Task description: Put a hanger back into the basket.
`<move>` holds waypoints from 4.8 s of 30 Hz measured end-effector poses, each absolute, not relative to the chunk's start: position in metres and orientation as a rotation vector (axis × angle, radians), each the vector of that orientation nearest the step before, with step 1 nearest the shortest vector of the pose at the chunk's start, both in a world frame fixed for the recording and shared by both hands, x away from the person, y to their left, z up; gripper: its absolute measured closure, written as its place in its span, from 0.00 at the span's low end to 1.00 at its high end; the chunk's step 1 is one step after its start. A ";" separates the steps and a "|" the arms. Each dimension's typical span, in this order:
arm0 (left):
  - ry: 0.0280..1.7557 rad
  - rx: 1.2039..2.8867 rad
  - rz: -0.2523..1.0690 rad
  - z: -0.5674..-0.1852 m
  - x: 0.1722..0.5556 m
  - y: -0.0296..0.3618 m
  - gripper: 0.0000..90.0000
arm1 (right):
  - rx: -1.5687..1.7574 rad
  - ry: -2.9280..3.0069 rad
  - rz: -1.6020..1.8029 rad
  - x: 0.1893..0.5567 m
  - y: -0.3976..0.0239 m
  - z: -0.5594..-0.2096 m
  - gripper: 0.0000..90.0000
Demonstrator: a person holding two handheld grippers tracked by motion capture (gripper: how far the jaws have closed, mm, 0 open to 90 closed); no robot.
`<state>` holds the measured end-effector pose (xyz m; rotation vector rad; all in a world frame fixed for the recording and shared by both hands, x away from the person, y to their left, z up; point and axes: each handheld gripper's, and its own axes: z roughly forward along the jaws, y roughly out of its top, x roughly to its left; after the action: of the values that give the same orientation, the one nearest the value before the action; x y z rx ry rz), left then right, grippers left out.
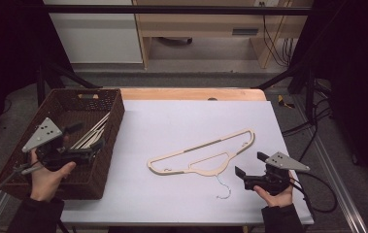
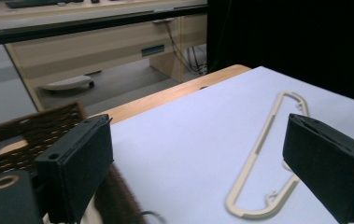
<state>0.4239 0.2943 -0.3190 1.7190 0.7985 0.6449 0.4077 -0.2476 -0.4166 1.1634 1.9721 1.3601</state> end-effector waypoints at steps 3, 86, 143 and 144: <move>0.786 1.709 0.607 -0.327 0.420 0.280 0.08 | 1.160 1.974 1.366 0.407 -0.246 -0.416 0.04; 0.685 2.018 0.361 -0.436 0.430 0.150 0.10 | 1.395 2.267 0.921 0.424 -0.173 -0.461 0.99; 0.258 2.423 0.418 -0.457 0.471 -0.012 0.79 | 1.355 2.254 1.064 0.414 -0.188 -0.424 0.98; 0.261 2.422 0.416 -0.455 0.471 -0.011 0.79 | 1.343 2.237 1.095 0.412 -0.192 -0.420 0.94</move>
<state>0.4710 -0.0112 -0.4554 2.4216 0.2606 0.4164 0.4123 -0.1919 -0.4195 1.3431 2.2369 1.0948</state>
